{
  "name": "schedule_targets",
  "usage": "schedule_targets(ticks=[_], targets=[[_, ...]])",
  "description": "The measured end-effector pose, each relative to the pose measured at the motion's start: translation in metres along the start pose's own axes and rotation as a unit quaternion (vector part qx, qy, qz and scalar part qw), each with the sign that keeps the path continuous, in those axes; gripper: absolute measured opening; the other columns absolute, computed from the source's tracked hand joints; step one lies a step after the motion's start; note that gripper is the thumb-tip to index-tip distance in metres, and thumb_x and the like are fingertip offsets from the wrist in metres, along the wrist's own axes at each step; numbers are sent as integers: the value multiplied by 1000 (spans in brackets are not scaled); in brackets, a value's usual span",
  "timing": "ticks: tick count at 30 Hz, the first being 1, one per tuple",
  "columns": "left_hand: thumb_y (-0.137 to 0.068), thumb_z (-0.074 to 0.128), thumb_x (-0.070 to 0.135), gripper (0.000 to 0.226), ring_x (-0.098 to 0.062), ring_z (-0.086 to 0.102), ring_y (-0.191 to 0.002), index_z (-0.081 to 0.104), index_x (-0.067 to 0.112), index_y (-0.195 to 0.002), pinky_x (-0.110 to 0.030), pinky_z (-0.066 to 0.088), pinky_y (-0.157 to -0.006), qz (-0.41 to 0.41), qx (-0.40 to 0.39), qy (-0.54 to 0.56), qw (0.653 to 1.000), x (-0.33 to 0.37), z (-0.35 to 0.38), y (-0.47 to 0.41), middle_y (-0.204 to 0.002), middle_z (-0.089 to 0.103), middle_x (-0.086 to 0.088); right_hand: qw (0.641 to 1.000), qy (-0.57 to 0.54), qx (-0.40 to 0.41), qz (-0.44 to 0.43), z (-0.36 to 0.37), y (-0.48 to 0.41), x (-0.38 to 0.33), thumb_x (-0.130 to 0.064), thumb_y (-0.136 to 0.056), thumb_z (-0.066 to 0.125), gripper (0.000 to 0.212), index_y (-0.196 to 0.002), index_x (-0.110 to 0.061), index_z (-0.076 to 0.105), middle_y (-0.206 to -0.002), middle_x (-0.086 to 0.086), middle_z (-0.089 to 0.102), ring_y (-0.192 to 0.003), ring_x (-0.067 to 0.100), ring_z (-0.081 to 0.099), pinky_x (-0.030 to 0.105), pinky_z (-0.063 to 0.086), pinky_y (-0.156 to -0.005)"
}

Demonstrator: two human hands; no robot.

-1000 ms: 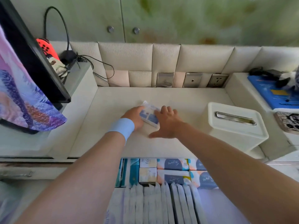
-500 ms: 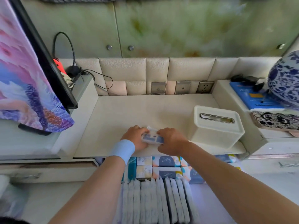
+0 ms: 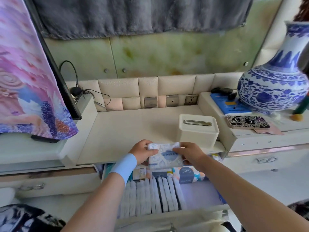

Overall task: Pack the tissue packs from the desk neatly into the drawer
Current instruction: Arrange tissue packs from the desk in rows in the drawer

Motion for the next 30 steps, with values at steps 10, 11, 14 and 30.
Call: schedule_targets(ticks=[10,11,14,30], targets=[[-88,69,29,31,-18,61,-92,58,20,-116,-26,48,-74,26,7,-31,999,13,39,20,-110,64,-1,993,28,105,40,-21,19,25,-28,-78,82,68,-135,-23,47,-114,4,61,-96,25,64,32,53,-70],[-89,68,31,33,-19,59,-93,55,22,-117,-26,46,-72,20,13,-30,999,18,41,22,-110,61,1,992,82,100,-8,-25,23,24,-22,-77,82,72,-138,-26,44,-121,3,55,-104,25,61,32,53,-76],[-88,67,35,37,-24,58,-93,52,24,-121,-27,48,-71,-33,29,-23,999,29,47,20,-109,56,0,963,223,38,-147,-28,36,20,-12,-76,70,62,-133,-31,55,-133,-2,51,-118,18,55,21,45,-86],[-92,50,42,37,-23,65,-101,50,36,-128,-32,53,-82,4,-126,-281,951,2,118,18,-122,64,3,835,533,-125,52,-27,24,60,-13,-95,46,30,-122,-5,56,-123,13,61,-98,26,55,31,44,-83]])
Point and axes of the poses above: each hand's wrist, its own y-axis away from the middle knuckle, its own z-axis out of the palm, x = y × z, the point moved 1 cm from there along -y, towards the middle knuckle
